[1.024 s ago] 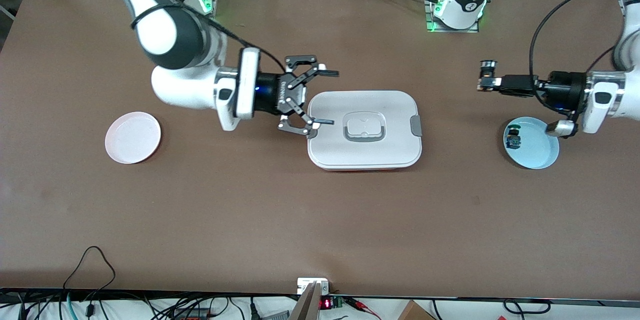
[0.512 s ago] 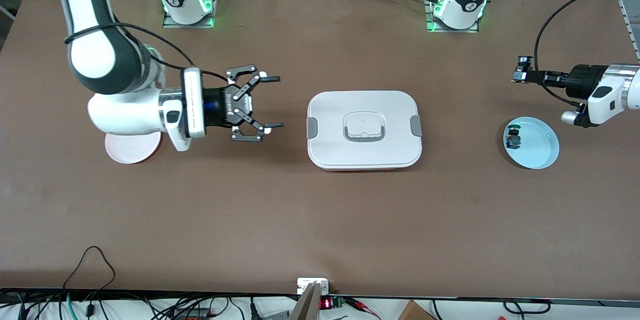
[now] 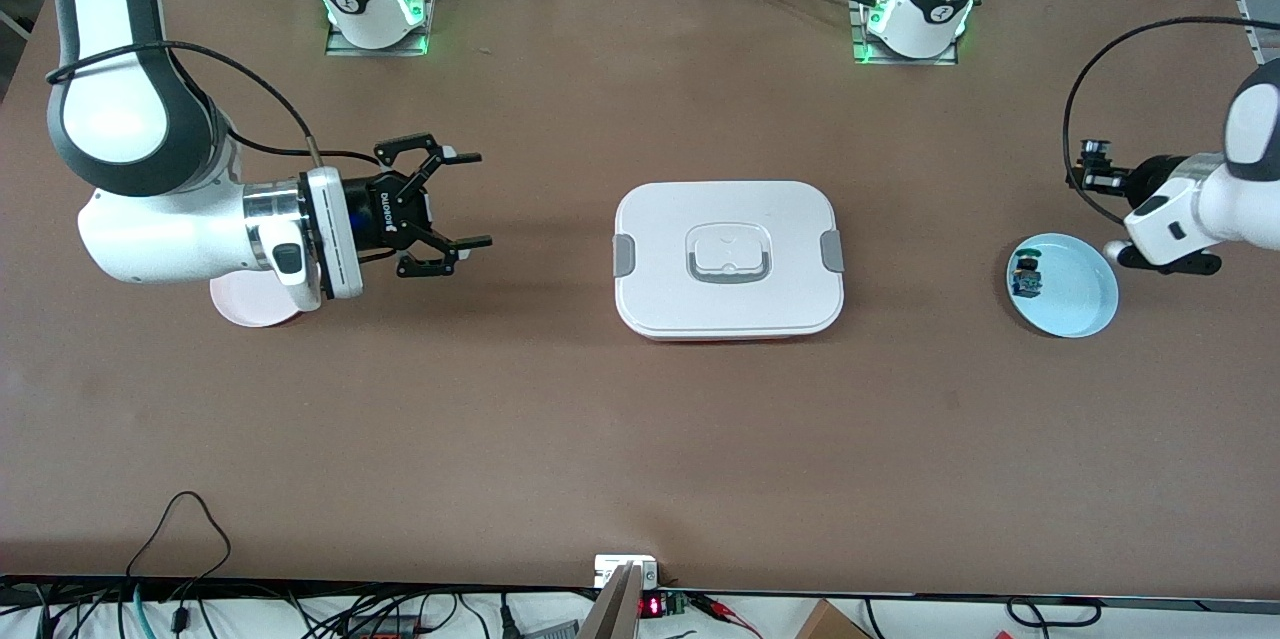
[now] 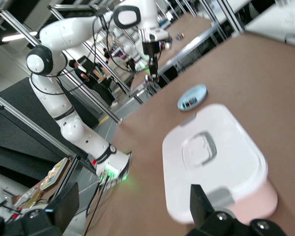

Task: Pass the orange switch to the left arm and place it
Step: 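Carry the switch to the blue plate while the right gripper withdraws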

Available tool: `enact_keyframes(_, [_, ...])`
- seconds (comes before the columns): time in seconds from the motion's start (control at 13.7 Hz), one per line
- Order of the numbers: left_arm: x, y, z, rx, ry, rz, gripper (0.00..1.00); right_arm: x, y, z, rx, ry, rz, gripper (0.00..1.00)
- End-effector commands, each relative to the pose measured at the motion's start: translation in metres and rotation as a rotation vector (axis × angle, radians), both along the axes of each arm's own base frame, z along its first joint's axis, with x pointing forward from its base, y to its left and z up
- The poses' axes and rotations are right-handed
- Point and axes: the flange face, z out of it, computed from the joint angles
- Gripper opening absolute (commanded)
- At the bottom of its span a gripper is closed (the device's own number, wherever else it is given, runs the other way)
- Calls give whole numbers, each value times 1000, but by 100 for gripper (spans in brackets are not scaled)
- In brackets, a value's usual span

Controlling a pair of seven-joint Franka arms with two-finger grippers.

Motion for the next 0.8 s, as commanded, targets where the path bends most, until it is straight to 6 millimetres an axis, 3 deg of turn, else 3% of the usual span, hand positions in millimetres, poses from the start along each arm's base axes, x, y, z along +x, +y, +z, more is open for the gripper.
enact_keyframes(0.0, [17, 18, -48, 80, -18, -74, 0, -3, -39, 1, -112, 147, -53, 100])
enact_keyframes(0.22, [27, 39, -81, 97, -69, -106, 0, 3, -73, 2, -308, 288, -148, 100])
enact_keyframes(0.51, [34, 61, -115, 127, -111, -170, 0, 22, -102, 33, -716, 339, -360, 100])
enact_keyframes(0.73, [38, 82, -143, 131, -155, -191, 0, 16, -124, 46, -978, 416, -494, 100])
